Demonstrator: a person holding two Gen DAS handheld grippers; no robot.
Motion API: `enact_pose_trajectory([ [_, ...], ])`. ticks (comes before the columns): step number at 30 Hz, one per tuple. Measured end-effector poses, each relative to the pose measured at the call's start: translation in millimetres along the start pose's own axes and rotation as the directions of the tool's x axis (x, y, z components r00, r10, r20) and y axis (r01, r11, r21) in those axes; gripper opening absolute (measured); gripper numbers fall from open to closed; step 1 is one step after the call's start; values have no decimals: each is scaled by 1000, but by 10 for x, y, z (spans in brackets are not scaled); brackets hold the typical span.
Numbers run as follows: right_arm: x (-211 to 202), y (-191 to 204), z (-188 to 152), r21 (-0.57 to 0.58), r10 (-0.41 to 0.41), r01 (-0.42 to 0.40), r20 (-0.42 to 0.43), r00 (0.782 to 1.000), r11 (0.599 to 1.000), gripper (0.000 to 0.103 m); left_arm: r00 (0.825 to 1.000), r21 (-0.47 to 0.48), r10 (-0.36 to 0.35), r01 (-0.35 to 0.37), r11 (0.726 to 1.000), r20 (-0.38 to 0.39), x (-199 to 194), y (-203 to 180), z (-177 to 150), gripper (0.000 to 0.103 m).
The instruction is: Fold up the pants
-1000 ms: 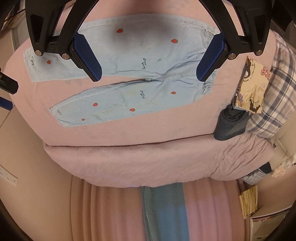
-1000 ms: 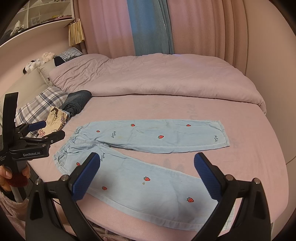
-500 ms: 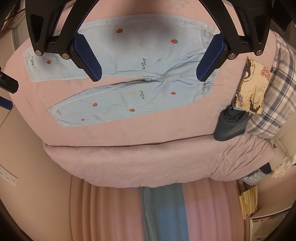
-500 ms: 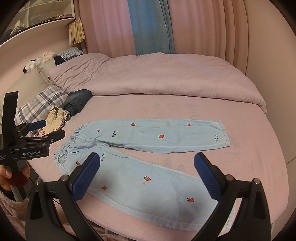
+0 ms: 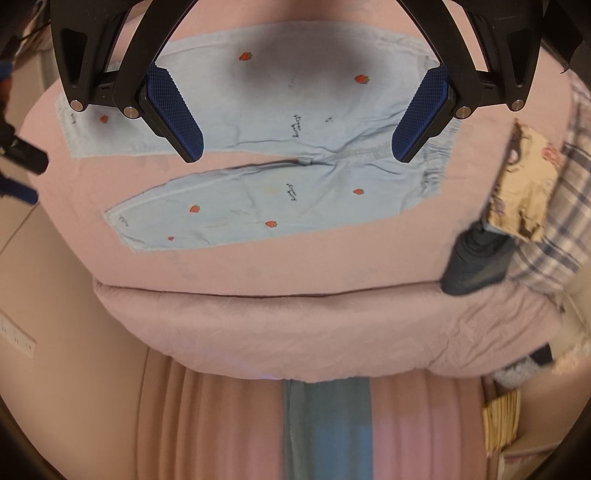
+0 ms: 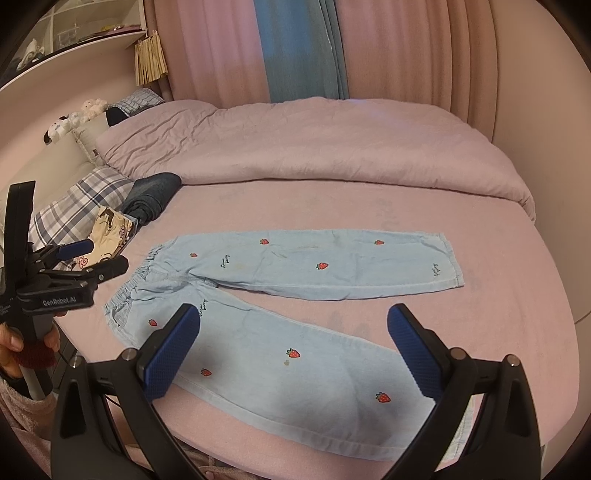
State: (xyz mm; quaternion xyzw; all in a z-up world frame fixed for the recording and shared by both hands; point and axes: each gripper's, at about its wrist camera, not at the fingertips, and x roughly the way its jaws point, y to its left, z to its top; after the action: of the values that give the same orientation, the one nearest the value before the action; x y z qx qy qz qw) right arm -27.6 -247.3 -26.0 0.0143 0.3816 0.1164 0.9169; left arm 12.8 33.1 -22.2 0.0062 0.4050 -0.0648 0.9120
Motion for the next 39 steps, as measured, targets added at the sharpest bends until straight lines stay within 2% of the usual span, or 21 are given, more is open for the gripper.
enact_pose_trajectory([
  [3,222,-59,4,14,12,-12,-44,999,1000,101,1000,-59,1,-3,998,-31,249,273,2,102],
  [5,434,-91,-4,14,27,-26,-78,997,1000,101,998,-92,36,-41,995,-56,453,475,8,102],
  [8,749,-152,-19,9,25,-24,-129,991,1000,101,992,-109,86,-96,989,-95,740,754,3,102],
  [11,1102,-264,4,20,6,-2,-187,982,1000,99,986,-108,105,-119,987,-129,981,995,18,102],
  [16,1532,-394,139,29,16,-9,-237,971,1000,92,984,-144,76,-99,985,-158,1315,1412,128,102],
  [18,1674,-401,222,7,15,-14,-241,970,1000,91,979,-164,94,-124,979,-178,1441,1543,179,102],
  [22,2036,-355,451,-39,33,-44,-243,969,998,89,971,-199,27,-76,977,-236,1740,1685,247,102],
  [23,2110,-348,498,-52,38,-52,-243,969,997,88,967,-190,29,-79,979,-254,1827,1695,258,102],
  [25,2359,-314,615,-93,18,-43,-254,967,995,84,957,-166,97,-146,975,-272,1983,1755,283,102],
  [26,2492,-298,668,-120,-8,-24,-266,964,992,81,945,-159,149,-201,967,-290,2072,1828,282,101],
  [27,2641,-282,716,-160,-44,-1,-279,959,987,79,937,-167,164,-223,960,-308,2127,1888,269,101],
  [29,2892,-300,796,-219,-117,50,-303,946,974,78,939,-212,84,-161,964,-332,2227,1978,212,101],
  [30,2982,-326,833,-219,-112,41,-320,941,975,78,932,-215,45,-130,968,-360,2299,1988,171,101],
  [32,3082,-360,892,-223,-78,5,-324,943,975,78,917,-201,47,-136,970,-395,2425,1991,112,97],
  [34,3215,-329,974,-269,-60,-29,-315,947,963,78,921,-249,-8,-96,964,-388,2490,2012,90,87],
  [36,3382,-240,1044,-321,-33,-82,-337,941,944,76,930,-294,-18,-98,951,-367,2483,2041,99,84],
  [37,3470,-185,1069,-350,-21,-111,-353,935,930,74,931,-302,-18,-99,948,-364,2474,2047,101,81],
  [39,3607,-112,1093,-385,-22,-140,-386,922,912,60,933,-301,-25,-91,949,-359,2436,2037,101,77],
])
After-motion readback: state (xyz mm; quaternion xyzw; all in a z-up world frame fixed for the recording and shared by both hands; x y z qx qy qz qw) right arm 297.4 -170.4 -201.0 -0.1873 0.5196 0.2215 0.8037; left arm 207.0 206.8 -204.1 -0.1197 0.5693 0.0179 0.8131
